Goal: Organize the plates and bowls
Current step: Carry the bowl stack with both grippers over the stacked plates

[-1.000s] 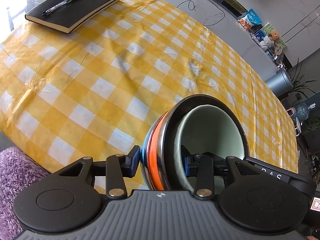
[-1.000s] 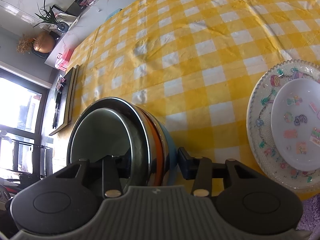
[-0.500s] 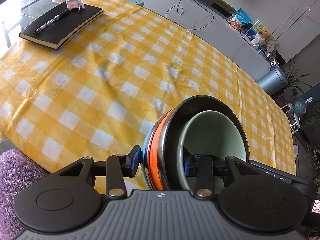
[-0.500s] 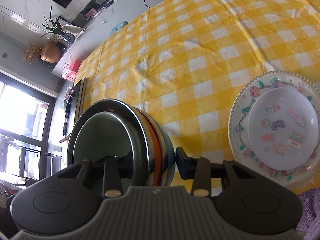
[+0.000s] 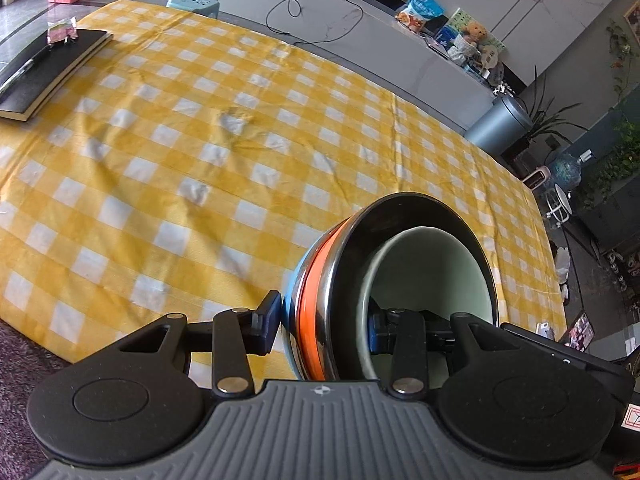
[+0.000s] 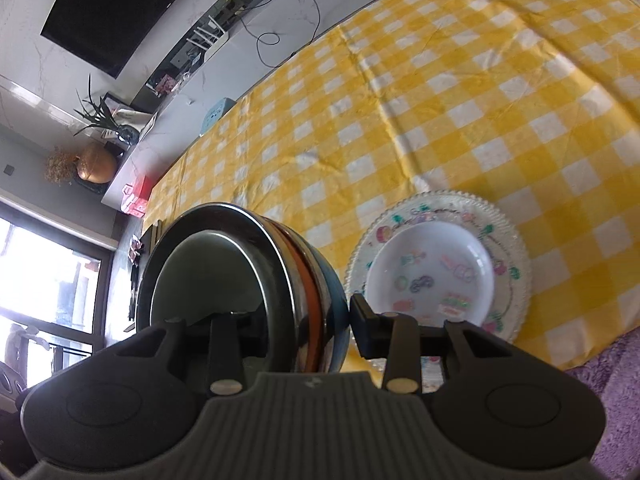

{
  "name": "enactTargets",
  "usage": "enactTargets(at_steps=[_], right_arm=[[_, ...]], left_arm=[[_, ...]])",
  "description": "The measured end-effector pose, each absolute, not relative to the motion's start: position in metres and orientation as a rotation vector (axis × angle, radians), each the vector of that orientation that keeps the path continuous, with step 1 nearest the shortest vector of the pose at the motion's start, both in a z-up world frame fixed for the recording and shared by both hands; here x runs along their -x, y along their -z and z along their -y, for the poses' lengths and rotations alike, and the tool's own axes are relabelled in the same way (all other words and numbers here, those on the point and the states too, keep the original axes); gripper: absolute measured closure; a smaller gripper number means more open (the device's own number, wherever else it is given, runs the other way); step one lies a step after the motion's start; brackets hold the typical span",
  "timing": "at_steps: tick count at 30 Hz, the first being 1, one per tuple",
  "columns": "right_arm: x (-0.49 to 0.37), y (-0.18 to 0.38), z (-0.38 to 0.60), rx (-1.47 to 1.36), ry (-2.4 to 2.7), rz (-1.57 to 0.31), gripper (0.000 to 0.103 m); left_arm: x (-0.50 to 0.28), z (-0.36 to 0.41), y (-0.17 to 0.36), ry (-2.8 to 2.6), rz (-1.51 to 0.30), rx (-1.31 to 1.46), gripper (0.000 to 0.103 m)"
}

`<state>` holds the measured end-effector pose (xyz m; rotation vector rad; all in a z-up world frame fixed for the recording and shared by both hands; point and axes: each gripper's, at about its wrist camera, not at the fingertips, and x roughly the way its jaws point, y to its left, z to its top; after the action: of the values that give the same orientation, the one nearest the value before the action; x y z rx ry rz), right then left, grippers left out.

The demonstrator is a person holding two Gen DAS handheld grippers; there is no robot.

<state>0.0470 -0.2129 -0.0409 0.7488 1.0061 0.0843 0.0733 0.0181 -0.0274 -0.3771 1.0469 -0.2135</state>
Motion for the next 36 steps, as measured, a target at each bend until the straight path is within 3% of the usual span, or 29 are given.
enactTargets(at_steps=[13,33,36], right_arm=[[-0.037,0.039,0.279,-0.771,0.032,-0.958,0.066],[-0.048,0.06,0.276,-0.76,0.063,-1.007,0.066],[-0.049,0.059,0.274,-0.761,0.063,-1.005,0.062]], left_arm=[[-0.091,0.043,0.041,0.297,-1.108,0.37,0.058],[-0.097,0.037,0.07,0.282,-1.175,0.39,0.059],[-0.098,0.035,0.07,0.288,-1.164,0.397,0.058]])
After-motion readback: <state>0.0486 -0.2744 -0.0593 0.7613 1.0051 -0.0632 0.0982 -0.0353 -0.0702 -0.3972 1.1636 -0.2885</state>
